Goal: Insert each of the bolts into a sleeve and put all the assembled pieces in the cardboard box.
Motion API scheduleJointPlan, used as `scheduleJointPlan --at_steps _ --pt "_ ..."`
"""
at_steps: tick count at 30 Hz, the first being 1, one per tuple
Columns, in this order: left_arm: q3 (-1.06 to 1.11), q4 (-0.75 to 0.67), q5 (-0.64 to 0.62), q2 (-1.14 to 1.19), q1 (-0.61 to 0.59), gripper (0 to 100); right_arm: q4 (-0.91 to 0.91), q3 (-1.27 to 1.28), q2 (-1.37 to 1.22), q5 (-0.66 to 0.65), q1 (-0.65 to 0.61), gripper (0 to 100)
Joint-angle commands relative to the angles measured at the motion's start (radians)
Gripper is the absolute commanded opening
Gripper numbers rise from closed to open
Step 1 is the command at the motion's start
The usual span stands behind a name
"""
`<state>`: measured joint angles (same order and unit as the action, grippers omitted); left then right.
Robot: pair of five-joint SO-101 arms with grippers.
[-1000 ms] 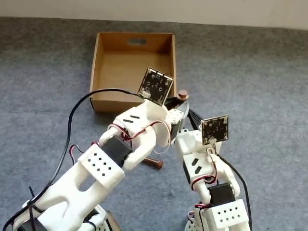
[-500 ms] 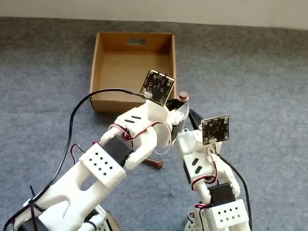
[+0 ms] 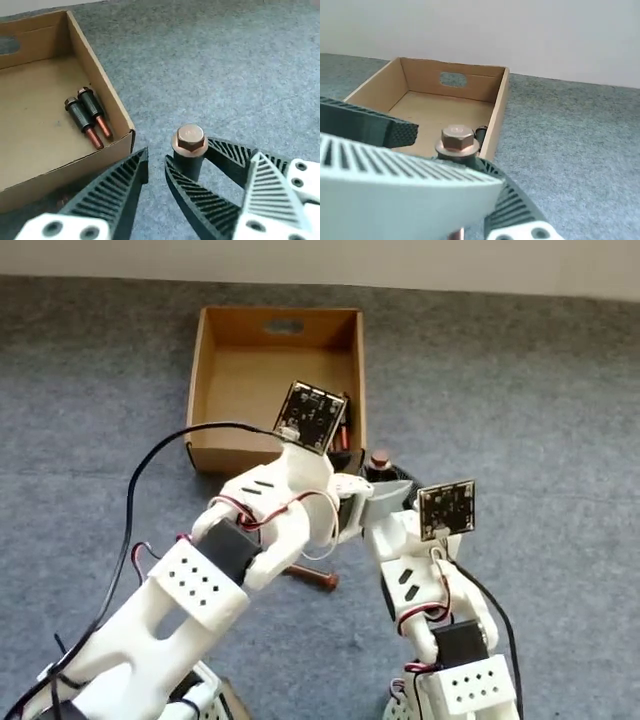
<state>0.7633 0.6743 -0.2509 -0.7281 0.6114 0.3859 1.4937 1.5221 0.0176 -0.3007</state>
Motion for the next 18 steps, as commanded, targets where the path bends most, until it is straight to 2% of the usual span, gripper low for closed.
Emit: scheduleJointPlan --at_steps 1,4,7,13,16,18 --pt "-0.004 0.066 0.003 -0.143 -0.004 33 -0.025 -0.016 0.012 0.005 0.016 0.5" --pt "-0.002 0.135 0.006 -0.274 -0.024 33 -0.024 -0.015 0.012 0.006 0.018 0.5" --pt "0.022 0.218 0.006 -0.367 -0.117 30 -0.019 -0.013 0.012 0.008 0.019 0.5" --pt "0.243 0.193 0.003 -0.41 -0.403 0 -0.021 0.008 0.012 0.009 0.019 0.5" --pt "0.351 0.137 0.008 -0.412 -0.507 7 -0.021 0.008 0.012 0.009 0.019 0.5" --pt "0.443 0.1 0.009 -0.412 -0.598 8 -0.021 0.005 0.012 0.009 0.019 0.5"
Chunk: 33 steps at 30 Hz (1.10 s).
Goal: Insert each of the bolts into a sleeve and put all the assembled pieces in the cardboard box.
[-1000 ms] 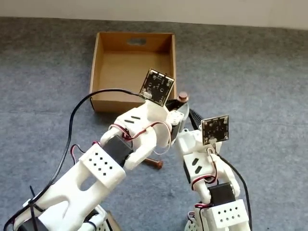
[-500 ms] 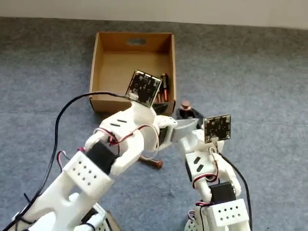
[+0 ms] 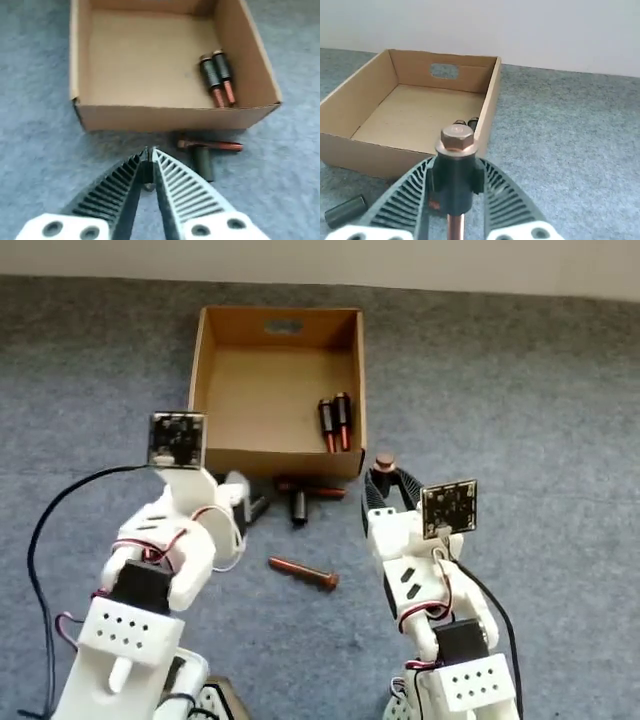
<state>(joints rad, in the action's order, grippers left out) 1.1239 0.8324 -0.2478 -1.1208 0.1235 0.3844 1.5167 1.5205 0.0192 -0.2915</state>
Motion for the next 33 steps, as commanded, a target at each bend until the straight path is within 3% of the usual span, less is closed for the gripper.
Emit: scheduleJointPlan --at_steps 1,5,15,28,33 --pt "0.114 -0.087 0.012 -0.019 -0.142 8 -0.019 -0.021 0.013 0.008 0.01 0.5" --pt "0.24 -0.222 0.14 -0.019 -0.185 7 -0.021 -0.03 0.012 0.003 0.005 0.5" --pt "0.343 -0.298 0.133 -0.019 -0.183 7 0.031 -0.447 -0.074 0.008 -0.007 0.5" --pt "0.352 -0.298 0.133 -0.019 -0.182 7 0.027 -1.194 -1.142 0.012 -0.091 0.5" --pt "0.363 -0.299 0.138 -0.019 -0.143 7 0.033 -1.454 -1.477 0.143 -0.105 0.5"
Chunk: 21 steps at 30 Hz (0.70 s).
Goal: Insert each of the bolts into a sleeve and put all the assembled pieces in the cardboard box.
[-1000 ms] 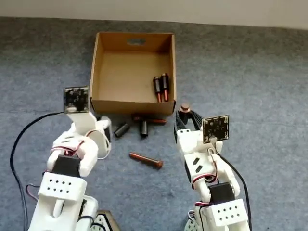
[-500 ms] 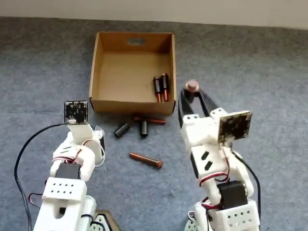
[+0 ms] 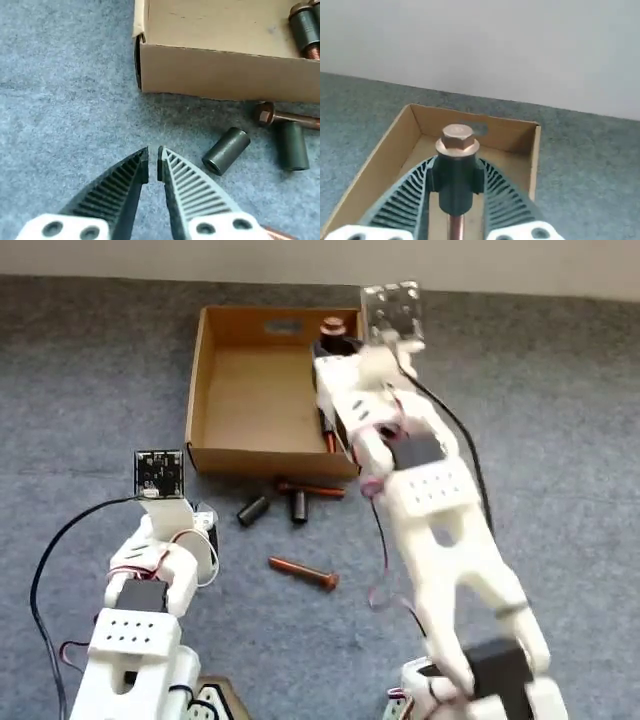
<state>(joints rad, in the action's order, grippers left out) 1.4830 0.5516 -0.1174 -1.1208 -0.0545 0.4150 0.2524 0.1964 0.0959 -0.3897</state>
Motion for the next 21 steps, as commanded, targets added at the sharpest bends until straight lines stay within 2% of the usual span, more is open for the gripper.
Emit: scheduleJointPlan --at_steps 1,3,8,21 --pt "0.012 -0.028 0.009 -0.019 0.061 7 0.004 -0.228 -0.209 0.08 -0.007 0.5" --pt "0.025 -0.055 0.011 -0.019 0.097 7 0.004 -0.289 -0.311 0.08 -0.007 0.5" --pt "0.033 -0.08 0.011 -0.019 0.099 7 0.004 -0.371 -0.49 0.084 -0.015 0.5" --pt "0.035 -0.08 0.011 -0.019 0.104 7 0.004 -0.401 -0.68 0.084 -0.064 0.5"
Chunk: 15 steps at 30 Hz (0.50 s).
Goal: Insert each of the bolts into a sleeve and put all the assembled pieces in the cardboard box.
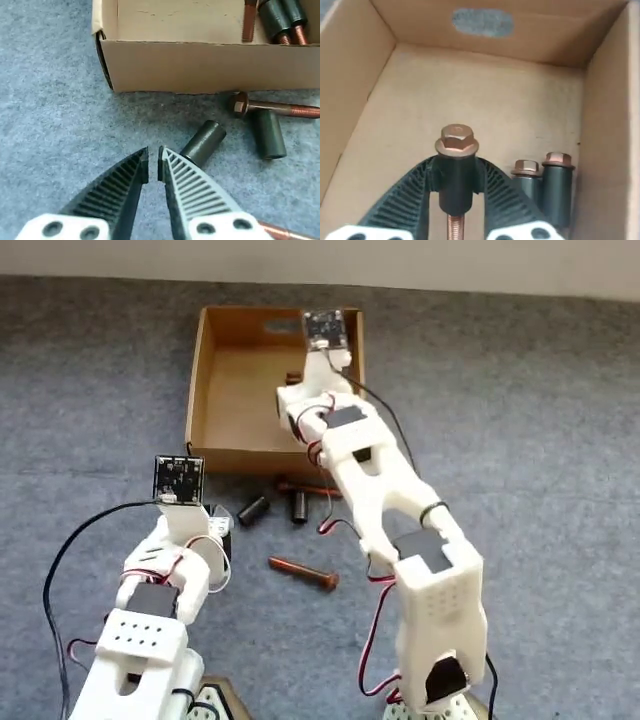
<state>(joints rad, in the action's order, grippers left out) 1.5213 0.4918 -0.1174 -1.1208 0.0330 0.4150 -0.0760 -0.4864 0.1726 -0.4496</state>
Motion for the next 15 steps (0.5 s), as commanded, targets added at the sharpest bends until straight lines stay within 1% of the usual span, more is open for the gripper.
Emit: scheduleJointPlan --at_steps 1,3,7,15 --pt "-0.004 -0.02 0.011 -0.019 0.016 7 0.004 -0.074 -0.012 0.006 -0.002 0.5" --pt "-0.004 -0.02 0.011 -0.019 0.016 7 0.005 -0.071 -0.033 0.005 -0.004 0.8" --pt "-0.004 -0.02 0.011 -0.019 0.016 7 0.073 -0.073 -0.067 0.008 -0.008 0.9" --pt "-0.004 -0.02 0.011 -0.019 0.016 7 0.119 -0.073 -0.068 0.009 -0.002 2.0"
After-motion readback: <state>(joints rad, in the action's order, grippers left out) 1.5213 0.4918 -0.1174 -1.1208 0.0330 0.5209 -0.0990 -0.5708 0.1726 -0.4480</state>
